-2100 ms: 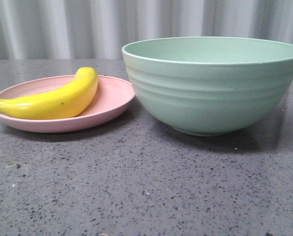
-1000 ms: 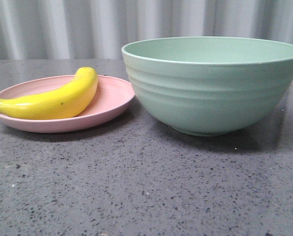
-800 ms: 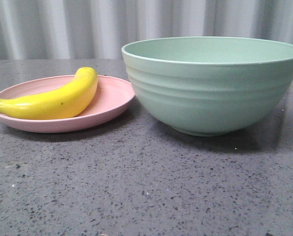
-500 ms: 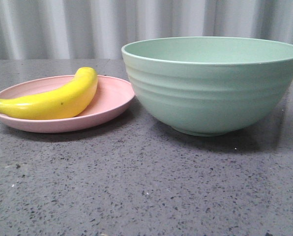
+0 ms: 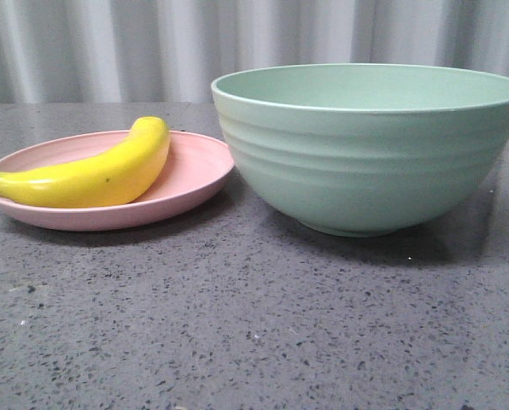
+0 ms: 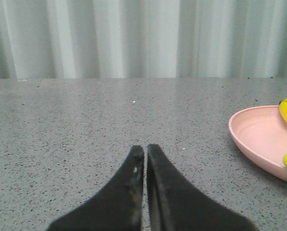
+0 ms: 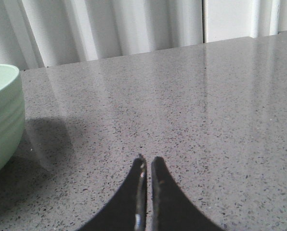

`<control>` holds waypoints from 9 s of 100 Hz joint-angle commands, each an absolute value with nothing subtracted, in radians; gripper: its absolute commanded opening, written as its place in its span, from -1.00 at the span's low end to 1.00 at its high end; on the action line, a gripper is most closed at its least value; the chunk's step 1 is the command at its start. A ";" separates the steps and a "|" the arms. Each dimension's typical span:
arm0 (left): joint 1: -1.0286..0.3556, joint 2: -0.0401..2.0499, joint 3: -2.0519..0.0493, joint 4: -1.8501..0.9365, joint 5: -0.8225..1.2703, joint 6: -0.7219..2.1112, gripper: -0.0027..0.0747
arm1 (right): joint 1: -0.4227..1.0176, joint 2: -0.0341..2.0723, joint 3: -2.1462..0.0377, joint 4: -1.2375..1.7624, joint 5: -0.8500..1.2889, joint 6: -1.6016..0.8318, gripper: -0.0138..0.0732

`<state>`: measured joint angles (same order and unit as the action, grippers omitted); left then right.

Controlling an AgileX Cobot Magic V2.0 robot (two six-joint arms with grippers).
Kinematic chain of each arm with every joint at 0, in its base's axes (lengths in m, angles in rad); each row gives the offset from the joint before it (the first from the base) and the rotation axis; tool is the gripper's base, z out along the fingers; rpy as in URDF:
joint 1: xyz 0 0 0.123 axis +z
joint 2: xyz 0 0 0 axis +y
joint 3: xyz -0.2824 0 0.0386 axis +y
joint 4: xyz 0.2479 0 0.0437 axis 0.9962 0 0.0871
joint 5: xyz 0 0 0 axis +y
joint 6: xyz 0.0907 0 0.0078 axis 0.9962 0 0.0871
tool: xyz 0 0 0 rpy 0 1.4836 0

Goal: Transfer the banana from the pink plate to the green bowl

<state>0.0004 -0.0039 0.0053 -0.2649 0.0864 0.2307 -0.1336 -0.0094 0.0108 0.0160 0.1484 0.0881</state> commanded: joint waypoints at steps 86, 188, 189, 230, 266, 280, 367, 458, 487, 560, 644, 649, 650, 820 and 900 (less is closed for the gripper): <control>0.001 -0.023 0.010 -0.282 0.000 0.229 -0.98 | -0.139 -0.028 0.031 0.011 0.047 0.084 -0.83; -0.029 0.427 -0.291 -0.288 -0.134 0.229 0.10 | -0.139 0.440 -0.355 0.040 0.215 0.084 -0.82; -0.029 0.429 -0.291 -0.288 -0.146 0.229 0.11 | -0.139 0.440 -0.355 0.040 0.215 0.084 -0.82; -0.209 0.691 -0.520 -0.288 0.073 0.229 0.18 | -0.139 0.440 -0.355 0.040 0.215 0.084 -0.82; -0.438 1.059 -0.785 -0.288 0.293 0.229 0.18 | -0.139 0.440 -0.355 0.040 0.215 0.084 -0.82; -0.518 1.174 -0.872 -0.288 0.346 0.229 0.18 | -0.139 0.440 -0.355 0.040 0.215 0.084 -0.82; -0.575 1.438 -0.997 -0.285 0.505 0.229 0.00 | -0.139 0.440 -0.355 0.040 0.215 0.084 -0.82; -0.648 1.340 -1.252 -0.297 0.657 0.262 -0.42 | -0.015 0.610 -0.638 0.081 0.563 0.037 -0.82; -0.811 1.338 -1.271 -0.299 0.659 0.269 -0.42 | 0.152 0.819 -0.870 0.353 0.634 0.037 -0.05; -0.904 1.350 -1.271 -0.371 0.649 0.284 -0.42 | 0.262 1.204 -1.065 0.770 0.564 0.031 0.30; -0.902 1.351 -1.344 -0.314 0.674 0.284 0.00 | 0.234 1.202 -1.065 0.776 0.508 0.029 -0.84; -0.902 1.351 -1.355 -0.314 0.676 0.284 0.00 | 0.216 1.202 -1.065 0.759 0.489 0.022 -0.84; -0.902 1.351 -1.355 -0.314 0.676 0.284 0.00 | 0.212 1.202 -1.065 0.754 0.486 0.022 -0.84; -0.902 1.322 -1.376 -0.312 0.655 0.280 -0.04 | 0.180 1.201 -1.071 0.508 0.435 -0.056 0.41; -0.902 0.738 -0.973 -0.223 0.378 0.280 -0.98 | 0.180 0.758 -0.895 0.352 0.390 -0.160 -0.84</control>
<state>-0.8980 0.8103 -1.0207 -0.2150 0.4799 0.2831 0.1835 0.8342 -0.9365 0.3559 0.5015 -0.1177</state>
